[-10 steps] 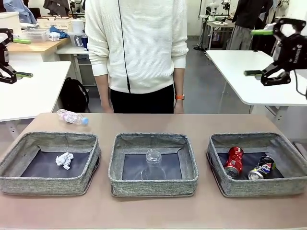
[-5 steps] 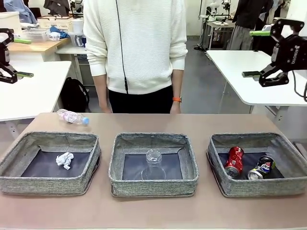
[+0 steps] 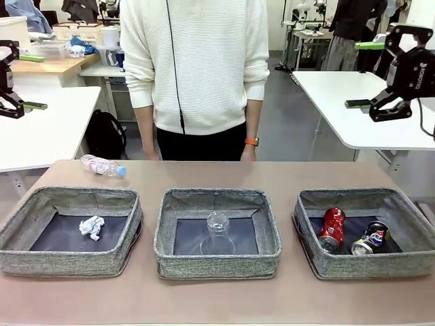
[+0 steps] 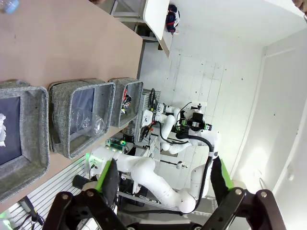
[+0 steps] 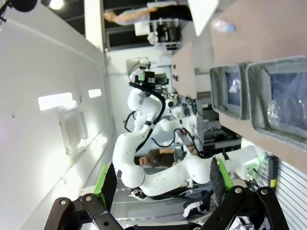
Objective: Sort the waste into the appropriate baskets.
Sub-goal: Pick up the waste item pointed out by the person.
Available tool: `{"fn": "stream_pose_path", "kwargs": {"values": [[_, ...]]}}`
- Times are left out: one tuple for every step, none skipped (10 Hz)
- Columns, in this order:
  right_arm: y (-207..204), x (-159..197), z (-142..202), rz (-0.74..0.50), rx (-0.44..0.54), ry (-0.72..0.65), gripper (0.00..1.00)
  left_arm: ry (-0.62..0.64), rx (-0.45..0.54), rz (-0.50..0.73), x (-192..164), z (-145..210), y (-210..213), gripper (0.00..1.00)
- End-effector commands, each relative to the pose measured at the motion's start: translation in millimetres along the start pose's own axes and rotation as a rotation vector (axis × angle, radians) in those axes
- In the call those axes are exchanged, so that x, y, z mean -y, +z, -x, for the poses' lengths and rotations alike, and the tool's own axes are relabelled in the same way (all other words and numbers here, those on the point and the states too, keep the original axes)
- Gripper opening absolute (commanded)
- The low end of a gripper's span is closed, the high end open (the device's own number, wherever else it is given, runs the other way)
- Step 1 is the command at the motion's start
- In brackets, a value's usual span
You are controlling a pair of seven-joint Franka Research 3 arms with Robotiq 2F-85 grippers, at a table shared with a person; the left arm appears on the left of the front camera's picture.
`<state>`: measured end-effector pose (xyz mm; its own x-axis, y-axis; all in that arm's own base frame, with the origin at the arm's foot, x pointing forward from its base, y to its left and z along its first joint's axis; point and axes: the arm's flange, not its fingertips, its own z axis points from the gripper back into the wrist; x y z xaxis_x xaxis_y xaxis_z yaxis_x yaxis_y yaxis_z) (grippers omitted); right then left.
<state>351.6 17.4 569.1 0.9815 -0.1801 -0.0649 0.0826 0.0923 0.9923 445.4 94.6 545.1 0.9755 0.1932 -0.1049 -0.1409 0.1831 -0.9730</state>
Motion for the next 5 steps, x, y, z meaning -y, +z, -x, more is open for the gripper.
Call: {"fn": "stream_pose_path", "kwargs": {"values": [[-0.3,-1.1,0.9,0.007,-0.009,-0.004,1.00,-0.006,-0.004,0.014,2.5,1.6,0.7,1.00],[-0.3,-1.1,0.9,0.007,-0.009,-0.004,1.00,-0.006,-0.004,0.014,2.5,1.6,0.7,1.00],[-0.3,-1.1,0.9,0.007,-0.009,-0.004,1.00,-0.006,-0.004,0.014,2.5,1.6,0.7,1.00],[-0.3,-1.1,0.9,0.007,-0.009,-0.004,1.00,-0.006,-0.004,0.014,2.5,1.6,0.7,1.00],[-0.3,-1.1,0.9,0.007,-0.009,-0.004,1.00,-0.006,-0.004,0.014,2.5,1.6,0.7,1.00]]}}
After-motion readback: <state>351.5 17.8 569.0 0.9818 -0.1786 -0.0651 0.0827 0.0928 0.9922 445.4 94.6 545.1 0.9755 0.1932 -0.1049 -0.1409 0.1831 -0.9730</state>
